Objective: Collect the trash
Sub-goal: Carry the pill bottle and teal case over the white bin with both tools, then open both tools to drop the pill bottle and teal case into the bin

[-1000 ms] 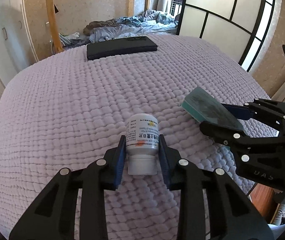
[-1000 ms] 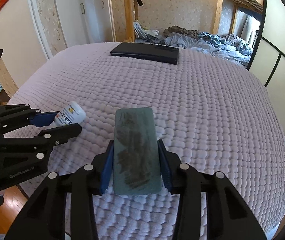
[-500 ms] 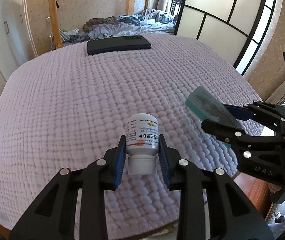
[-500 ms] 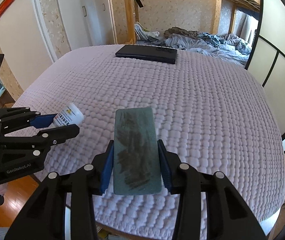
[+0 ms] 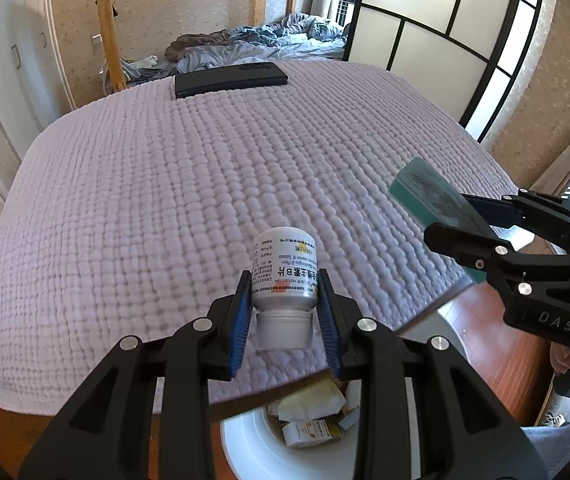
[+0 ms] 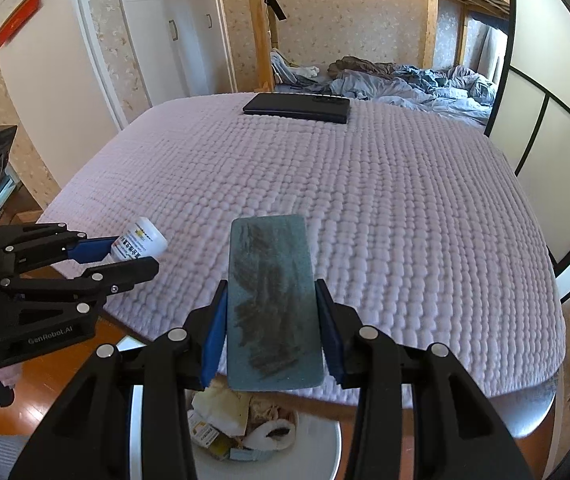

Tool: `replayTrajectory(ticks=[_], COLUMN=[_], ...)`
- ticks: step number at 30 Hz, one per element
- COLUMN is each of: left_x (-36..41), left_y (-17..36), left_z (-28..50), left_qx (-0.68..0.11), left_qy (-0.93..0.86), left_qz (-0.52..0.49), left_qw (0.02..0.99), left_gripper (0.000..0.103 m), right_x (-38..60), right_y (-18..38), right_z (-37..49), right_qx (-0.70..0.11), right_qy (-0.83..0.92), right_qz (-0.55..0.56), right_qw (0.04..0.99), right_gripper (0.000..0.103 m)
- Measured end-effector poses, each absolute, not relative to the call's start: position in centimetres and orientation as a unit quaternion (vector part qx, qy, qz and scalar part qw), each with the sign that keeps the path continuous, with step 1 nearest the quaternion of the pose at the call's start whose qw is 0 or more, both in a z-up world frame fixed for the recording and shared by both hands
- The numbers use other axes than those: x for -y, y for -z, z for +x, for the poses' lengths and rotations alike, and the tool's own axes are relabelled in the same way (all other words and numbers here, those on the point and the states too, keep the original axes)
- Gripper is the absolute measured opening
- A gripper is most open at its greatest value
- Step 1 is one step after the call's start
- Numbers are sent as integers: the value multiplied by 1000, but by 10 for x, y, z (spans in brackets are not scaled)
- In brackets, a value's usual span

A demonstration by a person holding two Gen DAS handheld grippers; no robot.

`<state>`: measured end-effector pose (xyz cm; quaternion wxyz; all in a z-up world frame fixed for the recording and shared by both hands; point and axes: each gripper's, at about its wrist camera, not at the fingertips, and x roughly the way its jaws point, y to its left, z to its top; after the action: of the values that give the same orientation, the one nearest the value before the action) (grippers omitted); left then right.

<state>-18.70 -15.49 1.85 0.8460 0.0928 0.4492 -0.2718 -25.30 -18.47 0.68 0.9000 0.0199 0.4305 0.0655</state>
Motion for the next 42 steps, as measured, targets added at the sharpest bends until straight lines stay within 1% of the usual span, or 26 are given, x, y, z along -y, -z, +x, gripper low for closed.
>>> replayTrajectory(ticks=[16,26,34,42], left_x=[138,136,143,145], left_y=[-23,-20,4,35], left_z=[-225,-252,-262,-257], left_qx=[-452,-468,-499,-533], left_qy=[295,336,348,326], left_qz=[112,130,154,165], left_qw=[834,807,778,763], left_gripper=[34,34,34,34], right_x=[184,182,172,168], right_y=[-13,-8,10,38], right_z=[-302,-330,-343,-344], right_qx=[-443,-468,-499,-528], right_qy=[-114,-144,-157,-155], right_qz=[23,9,-13,-17], right_qw=[889,872,852,835], right_gripper=[41,41,41,41])
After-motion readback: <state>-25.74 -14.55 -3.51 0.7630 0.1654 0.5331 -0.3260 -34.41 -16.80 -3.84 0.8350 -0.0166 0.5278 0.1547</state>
